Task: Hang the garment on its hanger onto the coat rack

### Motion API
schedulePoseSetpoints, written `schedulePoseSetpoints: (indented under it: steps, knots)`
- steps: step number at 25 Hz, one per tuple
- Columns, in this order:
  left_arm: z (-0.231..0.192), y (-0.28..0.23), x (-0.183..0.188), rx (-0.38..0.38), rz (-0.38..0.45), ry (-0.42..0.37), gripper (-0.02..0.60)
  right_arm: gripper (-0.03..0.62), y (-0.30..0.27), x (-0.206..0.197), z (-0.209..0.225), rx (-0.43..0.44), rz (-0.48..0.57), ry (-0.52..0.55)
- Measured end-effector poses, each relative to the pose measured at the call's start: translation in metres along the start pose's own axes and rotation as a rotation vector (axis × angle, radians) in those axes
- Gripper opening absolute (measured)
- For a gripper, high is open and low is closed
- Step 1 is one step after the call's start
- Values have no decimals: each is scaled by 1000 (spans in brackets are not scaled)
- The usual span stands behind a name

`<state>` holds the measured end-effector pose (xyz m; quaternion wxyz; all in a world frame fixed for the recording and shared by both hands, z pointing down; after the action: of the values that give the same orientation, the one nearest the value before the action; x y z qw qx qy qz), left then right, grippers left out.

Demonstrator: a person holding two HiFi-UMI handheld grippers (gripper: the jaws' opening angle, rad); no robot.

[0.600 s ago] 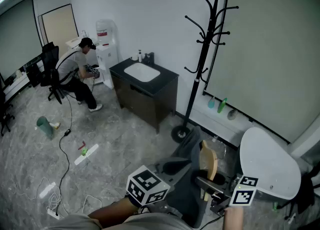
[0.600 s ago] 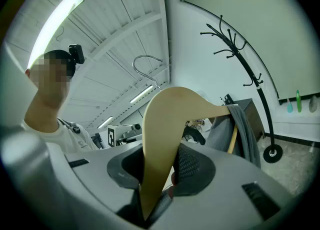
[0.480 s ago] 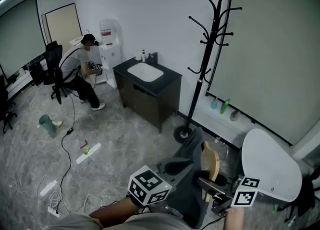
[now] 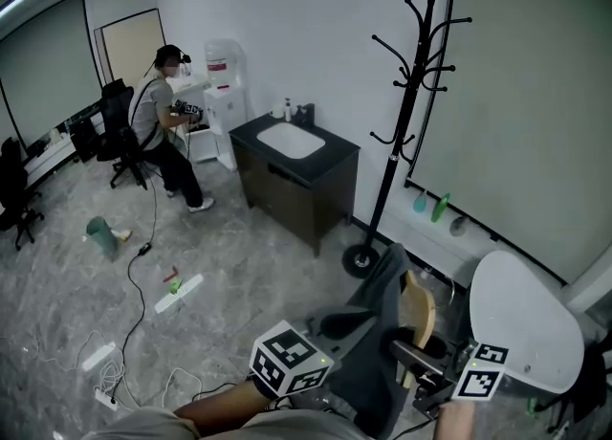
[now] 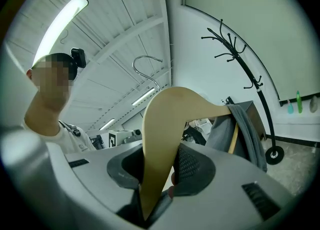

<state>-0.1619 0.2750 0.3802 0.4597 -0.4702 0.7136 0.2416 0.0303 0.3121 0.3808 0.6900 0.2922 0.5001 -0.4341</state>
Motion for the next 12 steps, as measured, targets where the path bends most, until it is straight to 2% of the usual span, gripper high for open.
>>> schedulePoseSetpoints:
  steps: [12]
  knots:
    - [14, -31, -10, 23, -10, 11, 6, 121, 36, 3, 29, -21, 53, -41]
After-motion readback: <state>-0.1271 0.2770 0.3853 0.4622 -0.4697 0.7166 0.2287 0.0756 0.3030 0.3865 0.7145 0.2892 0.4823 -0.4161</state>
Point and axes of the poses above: the fingertips, and each gripper's own axes: y backward along the fingers, z to its right, x out of its top, the point moved 9 cm from there along y, backward along the fingers, and after that the axes turned 14 degrees about y, right-handed, at the moved point
